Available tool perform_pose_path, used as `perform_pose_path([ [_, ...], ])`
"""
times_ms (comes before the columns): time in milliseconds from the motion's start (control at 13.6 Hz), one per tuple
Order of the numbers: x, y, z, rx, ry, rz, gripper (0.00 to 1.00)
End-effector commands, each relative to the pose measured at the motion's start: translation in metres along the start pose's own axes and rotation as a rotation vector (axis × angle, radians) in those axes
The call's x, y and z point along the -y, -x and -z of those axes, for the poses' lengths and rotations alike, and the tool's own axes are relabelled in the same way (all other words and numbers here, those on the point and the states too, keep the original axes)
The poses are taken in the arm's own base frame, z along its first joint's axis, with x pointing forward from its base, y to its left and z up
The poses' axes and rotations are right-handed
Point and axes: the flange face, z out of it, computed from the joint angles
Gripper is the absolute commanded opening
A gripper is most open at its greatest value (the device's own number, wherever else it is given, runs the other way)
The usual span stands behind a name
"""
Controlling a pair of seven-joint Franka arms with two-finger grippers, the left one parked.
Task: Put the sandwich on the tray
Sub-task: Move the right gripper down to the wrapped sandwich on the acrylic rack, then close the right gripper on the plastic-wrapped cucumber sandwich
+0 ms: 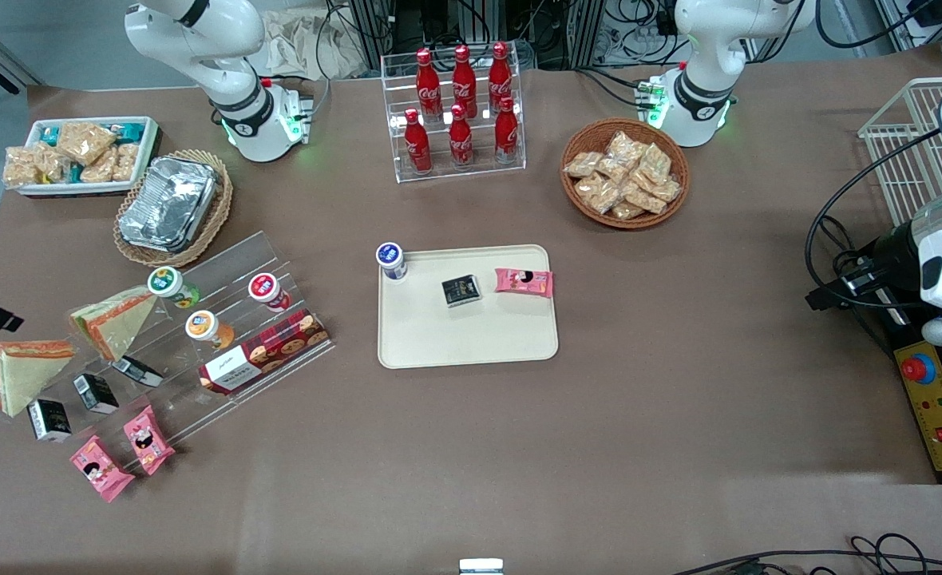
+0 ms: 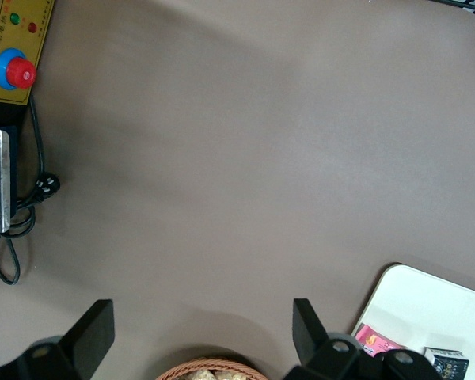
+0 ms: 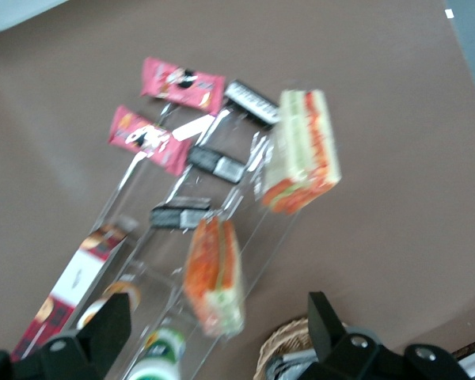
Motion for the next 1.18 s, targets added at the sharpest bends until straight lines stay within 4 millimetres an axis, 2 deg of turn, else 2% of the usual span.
perform_pose_path([
  [0, -0.021, -0.024, -0.016, -0.041, 0.018, -0.057, 0.99],
  [294, -0.049, -0.045, -0.053, -0.058, 0.009, -0.124, 0.99],
  [441, -0.054, -0.054, -0.069, -0.09, -0.018, -0.105, 0.99],
  [588, -0.065, -0.055, -0.088, -0.077, -0.015, -0.122, 0.99],
  [882, -0.068, -0.047, -0.133, -0.095, -0.044, -0.154, 0.99],
  [1103, -0.063, -0.045, -0.153, -0.081, -0.057, -0.166, 1.0],
])
